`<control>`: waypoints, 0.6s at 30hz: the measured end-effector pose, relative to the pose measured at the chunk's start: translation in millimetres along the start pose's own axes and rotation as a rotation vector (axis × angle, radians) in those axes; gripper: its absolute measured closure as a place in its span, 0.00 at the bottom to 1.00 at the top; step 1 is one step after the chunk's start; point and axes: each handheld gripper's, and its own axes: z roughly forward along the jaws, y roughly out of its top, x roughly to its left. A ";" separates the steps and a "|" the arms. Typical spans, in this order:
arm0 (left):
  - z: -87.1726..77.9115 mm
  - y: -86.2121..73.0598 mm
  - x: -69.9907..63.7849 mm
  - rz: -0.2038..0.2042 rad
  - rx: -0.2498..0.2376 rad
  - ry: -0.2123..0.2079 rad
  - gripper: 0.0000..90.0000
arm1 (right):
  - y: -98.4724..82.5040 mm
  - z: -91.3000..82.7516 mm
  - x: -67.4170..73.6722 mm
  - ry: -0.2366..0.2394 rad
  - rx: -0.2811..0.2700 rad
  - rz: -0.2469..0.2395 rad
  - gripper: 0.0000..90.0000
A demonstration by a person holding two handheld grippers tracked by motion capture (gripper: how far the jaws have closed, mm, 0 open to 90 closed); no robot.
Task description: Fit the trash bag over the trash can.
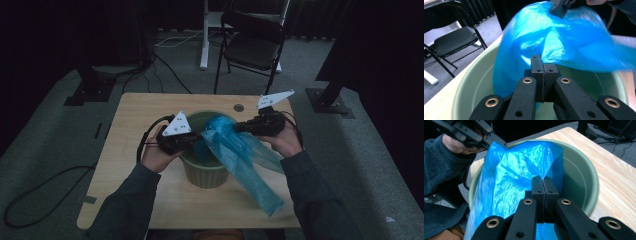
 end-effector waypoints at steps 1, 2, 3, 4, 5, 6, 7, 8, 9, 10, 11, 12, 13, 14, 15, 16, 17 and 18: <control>-1.3 -1.4 2.5 -0.011 0.003 0.006 1.00 | -1.4 -3.0 -1.3 -0.002 -0.007 0.005 0.99; -2.8 -4.2 6.6 -0.035 0.004 0.018 1.00 | -2.6 -5.9 -1.9 -0.003 -0.017 0.011 0.98; -3.2 -6.0 8.9 -0.046 0.004 0.022 1.00 | -4.8 -11.3 -1.6 -0.006 -0.034 0.013 0.96; -3.5 -7.5 11.2 -0.058 0.008 0.023 1.00 | -6.2 -14.3 -1.2 -0.009 -0.041 0.014 0.95; -3.7 -8.9 13.3 -0.068 0.007 0.028 1.00 | -7.6 -17.2 -0.6 -0.015 -0.046 0.017 0.94; -4.1 -10.1 15.1 -0.083 0.005 0.031 1.00 | -9.3 -20.3 0.1 -0.019 -0.053 0.018 0.93; -4.6 -11.2 16.8 -0.094 0.001 0.032 1.00 | -11.3 -23.5 1.5 -0.022 -0.060 0.019 0.90; -5.2 -12.1 18.2 -0.102 -0.003 0.033 1.00 | -13.7 -26.7 2.9 -0.024 -0.065 0.018 0.88; -5.6 -12.9 19.3 -0.108 -0.003 0.034 1.00 | -16.6 -29.7 4.3 -0.023 -0.069 0.019 0.85; -6.0 -13.4 20.3 -0.113 -0.001 0.037 1.00 | -19.8 -32.5 5.5 -0.019 -0.072 0.022 0.83; -6.4 -13.8 21.2 -0.116 0.001 0.038 1.00 | -23.3 -35.2 6.9 -0.014 -0.074 0.026 0.79; -6.7 -14.2 22.0 -0.119 0.001 0.039 1.00 | -27.0 -37.6 7.8 -0.004 -0.077 0.028 0.77; -6.7 -14.2 22.0 -0.119 0.001 0.039 1.00 | -30.8 -39.5 9.1 0.011 -0.081 0.033 0.76; -7.3 -15.0 23.0 -0.126 0.001 0.043 1.00 | -34.8 -41.0 10.3 0.024 -0.084 0.030 0.73; -7.4 -15.4 23.4 -0.130 0.000 0.047 1.00 | -38.7 -41.9 11.7 0.035 -0.081 0.027 0.71; -7.8 -16.0 24.1 -0.134 0.002 0.049 1.00 | -42.8 -42.0 12.9 0.048 -0.077 0.026 0.70; -8.1 -16.7 24.8 -0.138 0.004 0.053 1.00 | -46.7 -42.0 14.5 0.064 -0.067 0.024 0.68; -8.6 -17.6 25.9 -0.140 0.007 0.055 1.00 | -50.3 -41.7 16.2 0.076 -0.059 0.020 0.66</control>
